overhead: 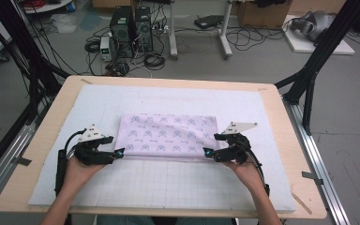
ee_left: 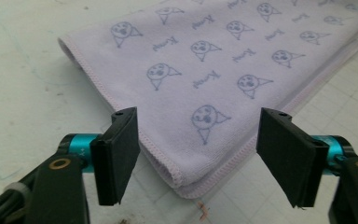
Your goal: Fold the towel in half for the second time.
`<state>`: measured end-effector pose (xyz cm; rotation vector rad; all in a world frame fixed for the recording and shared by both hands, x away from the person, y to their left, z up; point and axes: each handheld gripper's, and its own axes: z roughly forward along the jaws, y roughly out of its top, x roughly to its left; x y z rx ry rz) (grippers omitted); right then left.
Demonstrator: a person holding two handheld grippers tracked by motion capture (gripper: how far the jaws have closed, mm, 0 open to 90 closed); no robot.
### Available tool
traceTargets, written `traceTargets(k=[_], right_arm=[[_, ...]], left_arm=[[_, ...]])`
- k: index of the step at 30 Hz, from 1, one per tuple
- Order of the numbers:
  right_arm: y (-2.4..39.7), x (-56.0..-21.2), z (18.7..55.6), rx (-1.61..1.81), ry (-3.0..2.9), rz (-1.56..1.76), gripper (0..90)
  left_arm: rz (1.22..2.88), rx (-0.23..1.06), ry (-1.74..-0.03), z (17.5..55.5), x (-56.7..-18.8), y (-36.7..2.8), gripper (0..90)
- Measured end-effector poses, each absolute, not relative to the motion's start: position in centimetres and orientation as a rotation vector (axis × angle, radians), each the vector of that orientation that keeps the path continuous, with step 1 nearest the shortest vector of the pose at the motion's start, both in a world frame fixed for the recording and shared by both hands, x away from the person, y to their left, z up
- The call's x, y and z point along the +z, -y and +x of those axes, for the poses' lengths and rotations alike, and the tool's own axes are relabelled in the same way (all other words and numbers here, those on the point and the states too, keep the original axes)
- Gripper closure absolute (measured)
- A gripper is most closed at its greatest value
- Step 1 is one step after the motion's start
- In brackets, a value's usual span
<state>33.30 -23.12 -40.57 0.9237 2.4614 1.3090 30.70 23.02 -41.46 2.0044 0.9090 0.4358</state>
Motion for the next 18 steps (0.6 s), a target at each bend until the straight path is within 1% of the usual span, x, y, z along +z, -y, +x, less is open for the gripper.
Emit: traceTargets(k=[3, 7, 11, 18], right_arm=[[23.2, -40.5, 33.0, 1.31, -2.47, 0.932, 18.1], [24.0, -40.4, 32.3, 1.304, -2.443, 0.93, 17.1], [25.1, -40.6, 31.5, 1.321, -2.415, 0.952, 16.4], [26.2, -41.1, 30.4, 1.32, -2.404, 0.964, 16.2]], left_arm=[[1.973, 0.436, -0.915, 30.2, -41.3, -23.1, 26.1], [1.969, 0.43, -0.928, 29.6, -41.3, -23.6, 21.2], [1.964, 0.429, -0.927, 29.1, -41.2, -23.8, 18.1], [1.967, 0.416, -0.906, 28.6, -40.9, -23.6, 16.3]])
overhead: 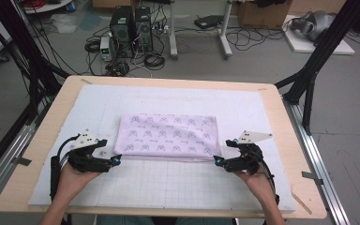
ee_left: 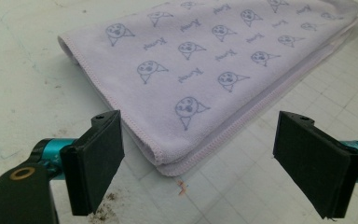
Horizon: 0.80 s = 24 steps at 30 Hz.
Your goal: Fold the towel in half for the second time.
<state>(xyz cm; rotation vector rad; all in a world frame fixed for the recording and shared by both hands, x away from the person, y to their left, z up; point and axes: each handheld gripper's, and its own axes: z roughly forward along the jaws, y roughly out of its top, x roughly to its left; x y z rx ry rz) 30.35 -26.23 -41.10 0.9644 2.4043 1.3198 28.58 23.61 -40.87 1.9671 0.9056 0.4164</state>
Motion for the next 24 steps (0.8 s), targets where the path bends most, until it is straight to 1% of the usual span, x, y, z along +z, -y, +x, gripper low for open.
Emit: traceTargets(k=[12, 24], right_arm=[[28.3, -40.7, 28.3, 1.322, -2.361, 0.962, 15.2], [29.3, -40.3, 26.4, 1.311, -2.338, 0.952, 14.4]], left_arm=[[1.965, 0.429, -0.897, 27.2, -40.9, -24.1, 15.8], [1.959, 0.438, -0.891, 25.6, -41.2, -25.1, 15.8]])
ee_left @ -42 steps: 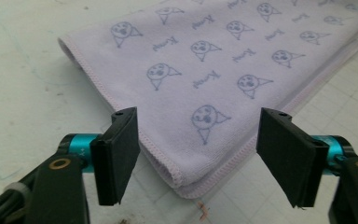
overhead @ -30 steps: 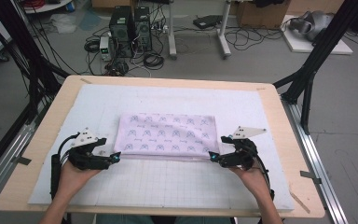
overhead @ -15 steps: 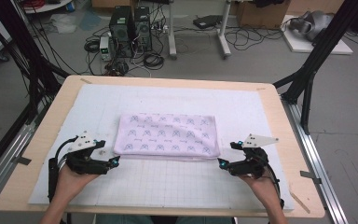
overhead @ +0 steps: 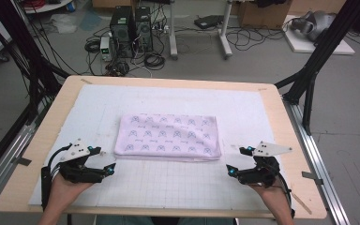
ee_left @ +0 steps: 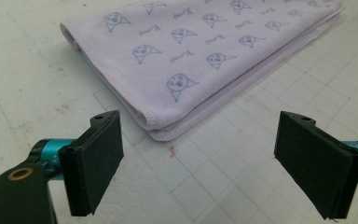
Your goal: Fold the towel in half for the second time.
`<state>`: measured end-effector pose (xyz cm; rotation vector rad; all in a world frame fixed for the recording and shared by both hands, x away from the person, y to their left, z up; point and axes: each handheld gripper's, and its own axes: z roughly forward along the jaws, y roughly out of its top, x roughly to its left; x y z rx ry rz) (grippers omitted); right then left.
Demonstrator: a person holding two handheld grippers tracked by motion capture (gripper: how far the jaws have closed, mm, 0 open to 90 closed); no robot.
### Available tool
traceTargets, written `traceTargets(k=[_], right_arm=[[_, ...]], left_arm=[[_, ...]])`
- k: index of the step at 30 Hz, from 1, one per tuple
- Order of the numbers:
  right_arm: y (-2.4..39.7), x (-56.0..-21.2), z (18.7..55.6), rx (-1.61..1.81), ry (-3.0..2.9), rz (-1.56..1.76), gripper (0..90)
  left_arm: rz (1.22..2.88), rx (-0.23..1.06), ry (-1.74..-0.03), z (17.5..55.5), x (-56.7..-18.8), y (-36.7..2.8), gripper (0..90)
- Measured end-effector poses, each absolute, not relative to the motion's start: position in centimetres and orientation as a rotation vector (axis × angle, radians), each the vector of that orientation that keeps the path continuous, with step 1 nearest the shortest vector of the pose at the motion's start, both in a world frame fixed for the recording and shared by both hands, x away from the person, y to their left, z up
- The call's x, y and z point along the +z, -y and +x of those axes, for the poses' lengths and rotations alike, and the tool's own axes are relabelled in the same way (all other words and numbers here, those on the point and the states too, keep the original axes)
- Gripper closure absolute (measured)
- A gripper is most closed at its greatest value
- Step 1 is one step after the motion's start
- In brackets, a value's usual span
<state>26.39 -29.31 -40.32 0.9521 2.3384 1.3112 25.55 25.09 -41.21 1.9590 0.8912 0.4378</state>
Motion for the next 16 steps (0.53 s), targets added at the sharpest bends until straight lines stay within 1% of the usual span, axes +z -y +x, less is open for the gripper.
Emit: traceTargets(k=[16], right_arm=[[29.2, -40.45, 25.55, 1.306, -2.339, 0.925, 14.3]], left_arm=[[1.95, 0.438, -0.896, 24.8, -41.75, -25.5, 15.8]])
